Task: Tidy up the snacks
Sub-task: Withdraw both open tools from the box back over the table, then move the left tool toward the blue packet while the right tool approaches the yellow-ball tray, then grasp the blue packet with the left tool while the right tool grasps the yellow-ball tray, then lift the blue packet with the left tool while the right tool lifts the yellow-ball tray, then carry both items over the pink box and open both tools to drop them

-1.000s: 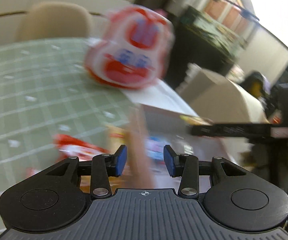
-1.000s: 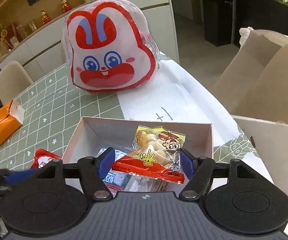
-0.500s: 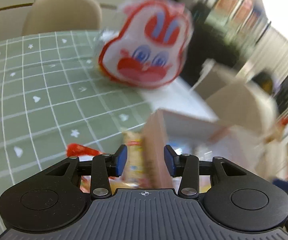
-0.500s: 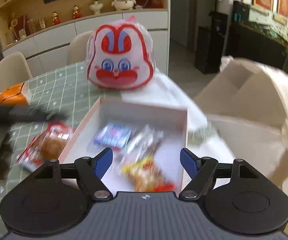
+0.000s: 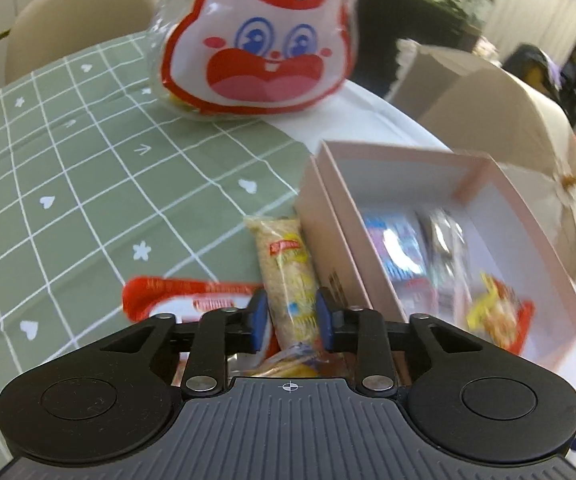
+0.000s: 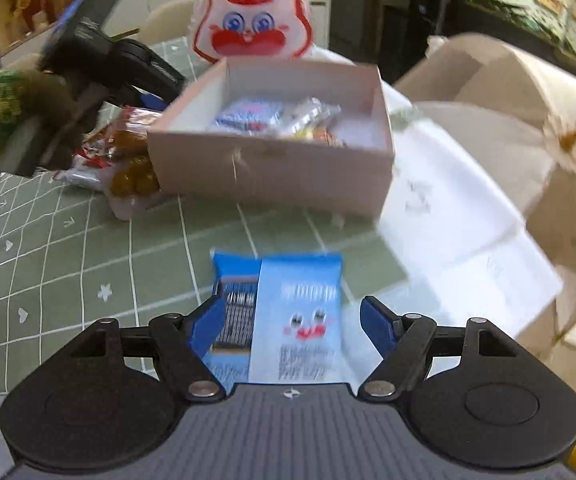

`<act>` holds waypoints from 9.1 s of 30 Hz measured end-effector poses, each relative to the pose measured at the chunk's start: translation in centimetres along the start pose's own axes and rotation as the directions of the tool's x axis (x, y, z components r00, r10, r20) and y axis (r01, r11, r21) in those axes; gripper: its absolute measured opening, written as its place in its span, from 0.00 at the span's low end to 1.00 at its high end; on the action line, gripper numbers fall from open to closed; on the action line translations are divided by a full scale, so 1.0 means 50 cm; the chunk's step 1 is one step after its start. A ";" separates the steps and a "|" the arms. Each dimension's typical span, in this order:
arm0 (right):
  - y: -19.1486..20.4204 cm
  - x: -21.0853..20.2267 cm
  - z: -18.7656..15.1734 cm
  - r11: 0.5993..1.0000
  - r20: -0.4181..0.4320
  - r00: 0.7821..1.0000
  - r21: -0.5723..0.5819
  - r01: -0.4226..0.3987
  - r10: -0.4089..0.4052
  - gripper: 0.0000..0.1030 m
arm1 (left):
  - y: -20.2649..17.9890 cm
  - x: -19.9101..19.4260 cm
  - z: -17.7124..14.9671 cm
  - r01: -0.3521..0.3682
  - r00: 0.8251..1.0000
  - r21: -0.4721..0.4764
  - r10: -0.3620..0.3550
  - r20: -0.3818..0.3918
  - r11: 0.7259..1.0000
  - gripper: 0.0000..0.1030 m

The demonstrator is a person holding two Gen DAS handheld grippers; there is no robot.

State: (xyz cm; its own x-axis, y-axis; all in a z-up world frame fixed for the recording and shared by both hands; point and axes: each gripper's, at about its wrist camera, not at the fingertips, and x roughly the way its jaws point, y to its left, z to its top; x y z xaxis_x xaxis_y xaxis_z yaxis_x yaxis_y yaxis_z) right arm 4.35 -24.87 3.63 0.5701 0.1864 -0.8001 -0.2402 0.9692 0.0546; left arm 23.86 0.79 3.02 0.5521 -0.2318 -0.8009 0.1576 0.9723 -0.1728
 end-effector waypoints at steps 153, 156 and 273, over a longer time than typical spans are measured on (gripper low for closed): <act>0.157 0.102 0.112 0.636 -0.316 0.841 -0.552 -0.539 0.439 0.48 | -0.183 -0.284 -0.406 -0.463 0.886 -0.320 0.448 -0.123 0.827 0.50; 0.150 0.082 0.077 0.723 -0.221 0.903 -0.542 -0.428 0.368 0.49 | -0.171 -0.280 -0.404 -0.388 0.921 -0.295 0.375 -0.102 0.873 0.50; 0.118 -0.143 0.111 0.883 -0.028 0.985 -0.440 -0.165 0.170 0.53 | -0.128 -0.399 -0.331 0.058 0.978 -0.190 -0.017 0.208 0.980 0.79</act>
State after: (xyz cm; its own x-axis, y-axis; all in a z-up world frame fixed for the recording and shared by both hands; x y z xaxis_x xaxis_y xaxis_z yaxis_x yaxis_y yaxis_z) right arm 3.23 -19.59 13.00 0.4988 0.3441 -0.7955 -0.6519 0.7538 -0.0827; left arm -1.71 -0.31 10.61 0.7074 -0.2500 -0.6612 0.0305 0.9453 -0.3248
